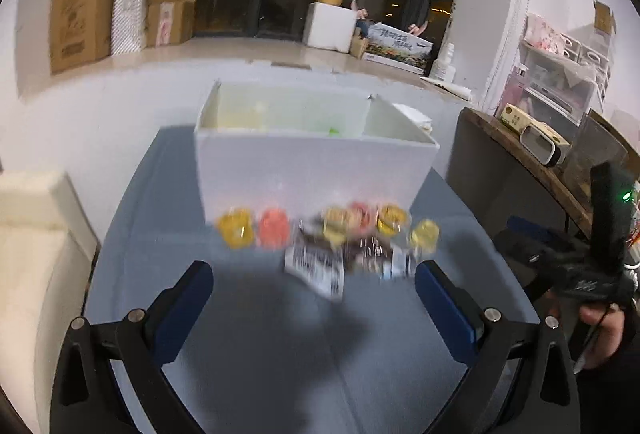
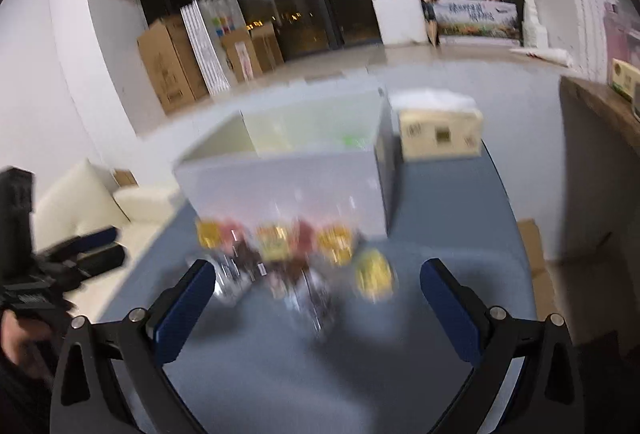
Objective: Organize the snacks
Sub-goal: 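Grasp a yellow jelly cup with the right tool, then grasp the clear barcode snack packet with the left tool while the right tool holds its cup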
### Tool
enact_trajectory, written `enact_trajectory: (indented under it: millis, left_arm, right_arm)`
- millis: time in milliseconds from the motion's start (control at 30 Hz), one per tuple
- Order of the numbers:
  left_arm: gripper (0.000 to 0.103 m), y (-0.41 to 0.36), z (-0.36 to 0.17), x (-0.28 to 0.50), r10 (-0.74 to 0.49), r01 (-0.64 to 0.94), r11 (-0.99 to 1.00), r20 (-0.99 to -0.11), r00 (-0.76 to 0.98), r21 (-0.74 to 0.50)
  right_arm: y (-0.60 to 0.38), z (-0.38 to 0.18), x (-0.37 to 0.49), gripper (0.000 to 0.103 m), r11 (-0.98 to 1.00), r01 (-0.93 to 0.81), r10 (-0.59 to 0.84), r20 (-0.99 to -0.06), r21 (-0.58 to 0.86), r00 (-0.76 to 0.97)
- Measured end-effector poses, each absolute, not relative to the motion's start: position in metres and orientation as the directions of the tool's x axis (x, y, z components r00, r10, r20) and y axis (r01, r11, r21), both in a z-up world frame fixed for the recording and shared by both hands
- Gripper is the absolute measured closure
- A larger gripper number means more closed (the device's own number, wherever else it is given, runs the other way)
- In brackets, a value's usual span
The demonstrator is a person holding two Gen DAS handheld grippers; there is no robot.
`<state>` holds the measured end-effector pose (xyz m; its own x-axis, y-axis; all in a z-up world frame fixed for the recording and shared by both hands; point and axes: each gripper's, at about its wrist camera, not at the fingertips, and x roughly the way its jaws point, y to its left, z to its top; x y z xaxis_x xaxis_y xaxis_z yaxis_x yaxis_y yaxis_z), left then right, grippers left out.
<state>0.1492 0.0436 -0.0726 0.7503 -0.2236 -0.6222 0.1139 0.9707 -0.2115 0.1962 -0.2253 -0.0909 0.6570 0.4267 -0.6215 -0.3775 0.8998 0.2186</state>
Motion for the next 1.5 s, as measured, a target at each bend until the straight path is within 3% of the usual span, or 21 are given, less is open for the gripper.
enact_trajectory:
  millis: [267,600,667,700,733,1067,1500]
  left_arm:
    - [0.0,0.049,-0.094,0.115,-0.189,0.071,0.977,-0.659,0.728,-0.201]
    - [0.0,0.052,-0.096,0.115,-0.171,0.065,0.982,-0.678,0.715,-0.18]
    - [0.0,0.054,-0.099,0.116,-0.173,0.06,0.981,-0.683,0.709,-0.185]
    - [0.0,0.055,-0.101,0.117,-0.171,0.057,0.981,-0.686,0.707,-0.186]
    - [0.0,0.056,-0.103,0.119,-0.173,0.058,0.98,-0.689,0.703,-0.188]
    - [0.0,0.047,-0.113,0.153,-0.199,0.069,0.976,-0.711,0.674,-0.208]
    - [0.0,0.014,-0.145,0.244,-0.188,0.064,0.98,-0.786,0.589,-0.186]
  right_arm:
    - [-0.22,-0.12,0.223,0.0,0.934,-0.316,0.34,-0.684,0.165,0.645]
    - [-0.212,-0.149,0.285,0.0,0.946,-0.255,0.315,-0.75,0.2,0.582]
    - [-0.211,-0.152,0.288,0.014,0.946,-0.258,0.313,-0.753,0.195,0.579]
    - [-0.209,-0.154,0.289,0.045,0.952,-0.251,0.292,-0.763,0.175,0.576]
    - [-0.208,-0.157,0.291,0.067,0.956,-0.244,0.276,-0.777,0.162,0.566]
    - [-0.229,-0.148,0.276,0.068,0.947,-0.252,0.311,-0.751,0.197,0.583]
    - [-0.241,-0.1,0.196,0.068,0.906,-0.331,0.419,-0.657,0.263,0.626]
